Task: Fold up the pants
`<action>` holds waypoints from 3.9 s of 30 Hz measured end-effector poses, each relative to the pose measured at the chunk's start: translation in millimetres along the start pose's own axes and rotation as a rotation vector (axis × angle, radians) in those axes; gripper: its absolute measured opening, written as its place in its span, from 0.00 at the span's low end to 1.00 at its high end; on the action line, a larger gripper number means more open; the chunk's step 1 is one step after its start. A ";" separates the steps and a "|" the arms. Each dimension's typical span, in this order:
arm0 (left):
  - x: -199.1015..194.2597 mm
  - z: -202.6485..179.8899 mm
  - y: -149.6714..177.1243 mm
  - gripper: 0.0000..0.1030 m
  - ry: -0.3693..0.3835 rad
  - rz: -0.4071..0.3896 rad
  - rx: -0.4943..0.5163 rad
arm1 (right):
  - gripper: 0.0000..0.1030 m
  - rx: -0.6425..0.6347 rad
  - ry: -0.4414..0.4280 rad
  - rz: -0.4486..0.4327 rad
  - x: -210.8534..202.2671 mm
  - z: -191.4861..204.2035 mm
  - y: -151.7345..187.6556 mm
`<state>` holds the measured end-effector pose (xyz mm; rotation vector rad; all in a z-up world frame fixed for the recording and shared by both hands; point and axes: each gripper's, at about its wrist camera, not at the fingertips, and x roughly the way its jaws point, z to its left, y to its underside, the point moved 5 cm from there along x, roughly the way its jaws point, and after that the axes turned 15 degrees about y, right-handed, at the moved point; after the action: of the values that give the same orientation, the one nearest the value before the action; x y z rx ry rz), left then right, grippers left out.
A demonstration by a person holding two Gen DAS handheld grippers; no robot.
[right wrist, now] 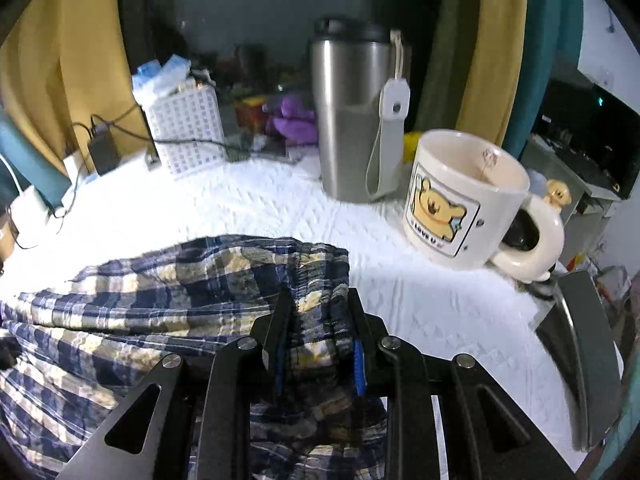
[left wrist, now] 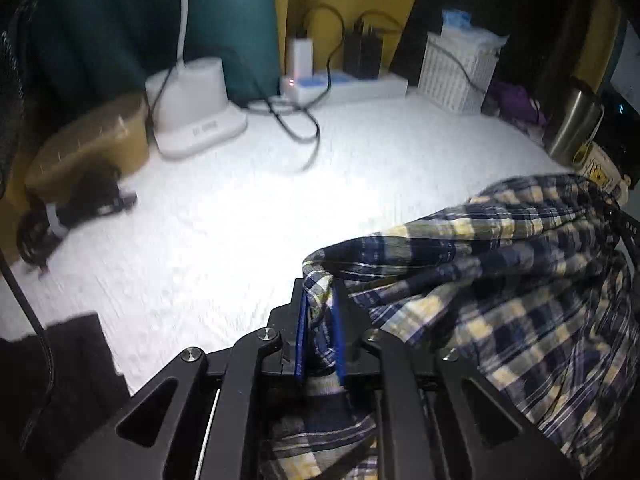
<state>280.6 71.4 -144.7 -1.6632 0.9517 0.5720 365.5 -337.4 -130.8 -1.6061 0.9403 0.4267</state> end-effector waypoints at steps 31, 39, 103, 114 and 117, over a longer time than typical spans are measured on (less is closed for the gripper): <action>-20.1 44.9 -41.0 0.32 0.165 -0.072 -0.227 | 0.25 -0.005 -0.032 0.030 -0.6 -9.0 12.6; 14.3 43.8 -40.4 0.32 0.049 -0.009 -0.158 | 0.25 -0.001 -0.044 0.027 -2.0 -11.0 15.1; -47.3 47.5 -26.1 0.47 0.154 -0.103 -0.123 | 0.84 -0.190 -0.313 -0.074 -80.6 137.0 -23.9; -4.8 29.4 -5.0 0.47 0.164 0.028 -0.067 | 0.84 -0.243 -0.316 0.054 -53.1 180.7 0.5; -0.1 21.4 5.4 0.47 0.148 0.052 -0.042 | 0.84 -0.253 -0.313 0.093 -46.4 181.9 11.2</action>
<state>278.2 91.2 -154.1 -1.7410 1.0995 0.5117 367.6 -150.6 -153.1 -1.6630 0.7449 0.8643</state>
